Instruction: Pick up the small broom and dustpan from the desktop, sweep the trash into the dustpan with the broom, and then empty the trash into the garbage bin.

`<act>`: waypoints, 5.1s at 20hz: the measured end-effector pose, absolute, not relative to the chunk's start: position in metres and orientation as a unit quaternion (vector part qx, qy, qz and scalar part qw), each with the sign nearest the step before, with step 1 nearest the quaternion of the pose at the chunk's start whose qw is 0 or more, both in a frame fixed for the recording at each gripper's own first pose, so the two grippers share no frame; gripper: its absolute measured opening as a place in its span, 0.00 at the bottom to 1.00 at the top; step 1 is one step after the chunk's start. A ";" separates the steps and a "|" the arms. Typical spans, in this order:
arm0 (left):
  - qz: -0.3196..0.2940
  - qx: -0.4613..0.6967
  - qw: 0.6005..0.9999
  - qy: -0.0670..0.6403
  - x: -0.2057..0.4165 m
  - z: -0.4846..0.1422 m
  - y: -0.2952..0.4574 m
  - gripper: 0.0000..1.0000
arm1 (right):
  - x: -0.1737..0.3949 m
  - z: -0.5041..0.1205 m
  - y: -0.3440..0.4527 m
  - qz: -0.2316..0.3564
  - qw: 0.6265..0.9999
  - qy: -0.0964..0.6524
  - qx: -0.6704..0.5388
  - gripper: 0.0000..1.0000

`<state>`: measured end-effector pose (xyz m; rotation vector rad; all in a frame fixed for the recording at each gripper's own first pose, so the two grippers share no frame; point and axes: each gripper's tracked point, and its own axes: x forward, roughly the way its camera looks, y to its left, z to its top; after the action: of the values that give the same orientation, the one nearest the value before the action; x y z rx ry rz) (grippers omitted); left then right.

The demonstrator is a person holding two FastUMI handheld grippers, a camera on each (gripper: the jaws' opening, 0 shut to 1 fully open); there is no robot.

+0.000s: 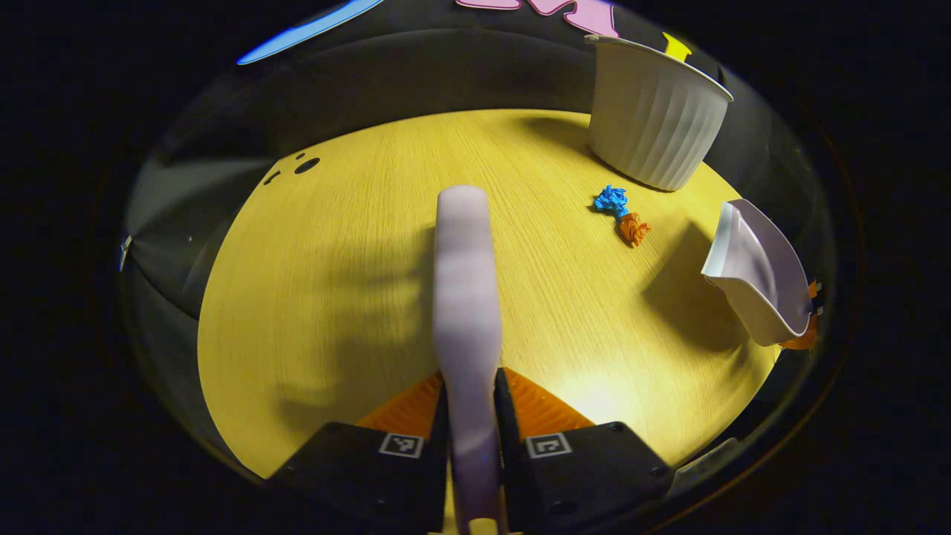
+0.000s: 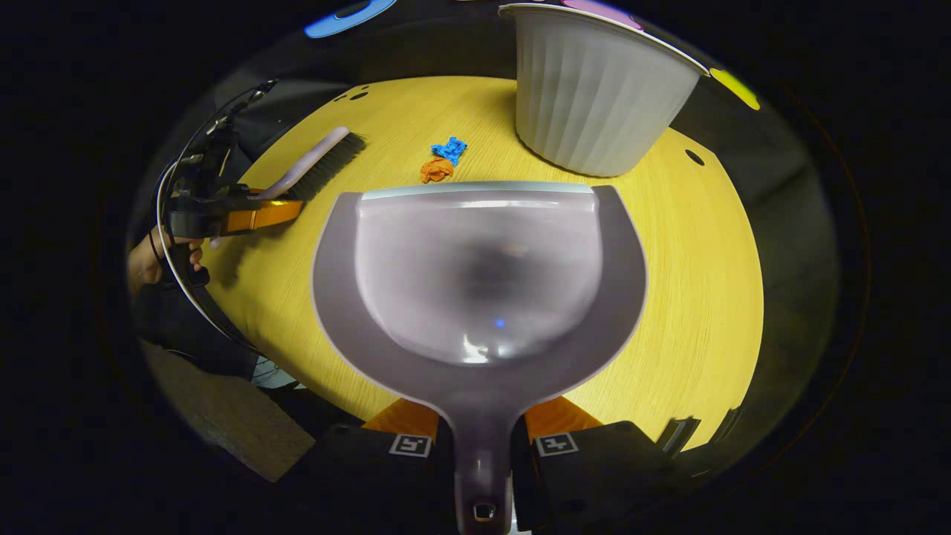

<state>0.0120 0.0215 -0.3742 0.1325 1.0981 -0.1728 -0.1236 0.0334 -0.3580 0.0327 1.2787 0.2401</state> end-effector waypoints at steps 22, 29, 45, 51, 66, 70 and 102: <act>-0.248 0.177 0.822 0.481 0.114 -0.359 -0.072 0.27 | -0.121 -0.381 0.040 0.133 0.723 0.677 -0.023 0.36; -0.354 0.149 0.778 0.497 0.076 -0.356 -0.116 0.29 | -0.118 -0.384 0.039 0.130 0.724 0.677 -0.027 0.36; -0.358 0.111 0.791 0.483 0.059 -0.335 -0.131 0.28 | -0.112 -0.396 0.063 0.092 0.800 0.592 0.026 0.35; -0.285 0.075 0.842 0.453 0.074 -0.300 -0.112 0.28 | -0.091 -0.344 0.034 0.054 0.804 0.591 0.019 0.36; -0.224 0.023 0.850 0.477 0.076 -0.297 -0.107 0.28 | -0.017 -0.148 -0.151 -0.014 0.809 0.587 0.024 0.35; -0.221 0.020 0.850 0.478 0.076 -0.300 -0.107 0.28 | 0.025 -0.142 -0.178 -0.021 0.797 0.604 -0.008 0.36; -0.197 0.012 0.852 0.484 0.078 -0.315 -0.089 0.30 | 0.108 -0.135 -0.187 0.030 0.753 0.643 -0.136 0.34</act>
<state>0.0778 -0.0890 -0.3147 0.0248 1.0196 -0.4150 0.1078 -0.1866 -0.1352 -0.2974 1.4042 0.0660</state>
